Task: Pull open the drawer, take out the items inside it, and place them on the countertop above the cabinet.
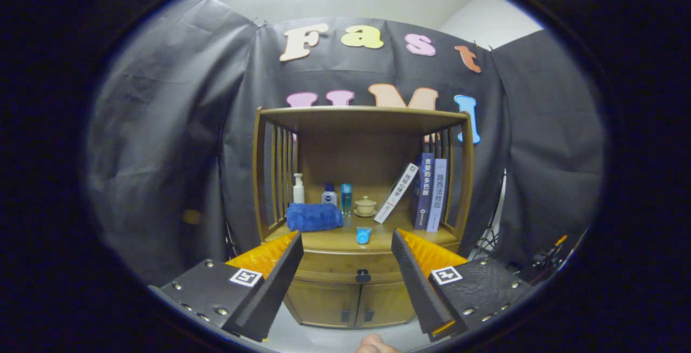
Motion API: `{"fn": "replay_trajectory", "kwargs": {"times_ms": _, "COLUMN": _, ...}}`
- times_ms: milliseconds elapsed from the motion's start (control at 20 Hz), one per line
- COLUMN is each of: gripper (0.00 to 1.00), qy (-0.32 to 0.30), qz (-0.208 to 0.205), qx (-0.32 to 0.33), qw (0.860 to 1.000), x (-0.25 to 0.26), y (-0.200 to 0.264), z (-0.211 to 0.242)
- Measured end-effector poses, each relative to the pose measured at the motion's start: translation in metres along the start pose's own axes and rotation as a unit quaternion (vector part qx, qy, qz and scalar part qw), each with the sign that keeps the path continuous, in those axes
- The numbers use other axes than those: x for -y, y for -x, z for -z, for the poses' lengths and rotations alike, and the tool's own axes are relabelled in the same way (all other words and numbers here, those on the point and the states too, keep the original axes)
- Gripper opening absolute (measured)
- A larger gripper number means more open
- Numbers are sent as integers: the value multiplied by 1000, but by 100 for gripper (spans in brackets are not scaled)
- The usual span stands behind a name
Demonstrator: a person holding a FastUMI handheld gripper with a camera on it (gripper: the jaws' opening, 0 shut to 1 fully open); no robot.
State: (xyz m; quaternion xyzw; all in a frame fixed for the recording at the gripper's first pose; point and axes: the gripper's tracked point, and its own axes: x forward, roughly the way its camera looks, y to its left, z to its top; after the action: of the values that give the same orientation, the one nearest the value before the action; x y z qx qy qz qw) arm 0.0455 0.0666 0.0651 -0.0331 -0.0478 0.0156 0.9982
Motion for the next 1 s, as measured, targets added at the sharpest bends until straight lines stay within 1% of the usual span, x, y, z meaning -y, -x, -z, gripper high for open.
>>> {"fn": "replay_trajectory", "kwargs": {"times_ms": 100, "gripper": 98, "qy": -7, "qz": -2, "qx": 7, "qw": 1000, "x": 3, "y": 21, "z": -23}}
{"fn": "replay_trajectory", "kwargs": {"times_ms": 300, "gripper": 98, "qy": -7, "qz": 8, "qx": 16, "qw": 1000, "x": 16, "y": 52, "z": -42}}
{"fn": "replay_trajectory", "kwargs": {"times_ms": 500, "gripper": 98, "qy": -6, "qz": 10, "qx": 13, "qw": 1000, "x": 25, "y": 76, "z": -33}}
{"fn": "replay_trajectory", "kwargs": {"times_ms": 800, "gripper": 98, "qy": 6, "qz": 35, "qx": 18, "qw": 999, "x": 45, "y": 106, "z": 5}}
{"fn": "replay_trajectory", "kwargs": {"times_ms": 1000, "gripper": 98, "qy": -3, "qz": 42, "qx": 32, "qw": 999, "x": 50, "y": 113, "z": 11}}
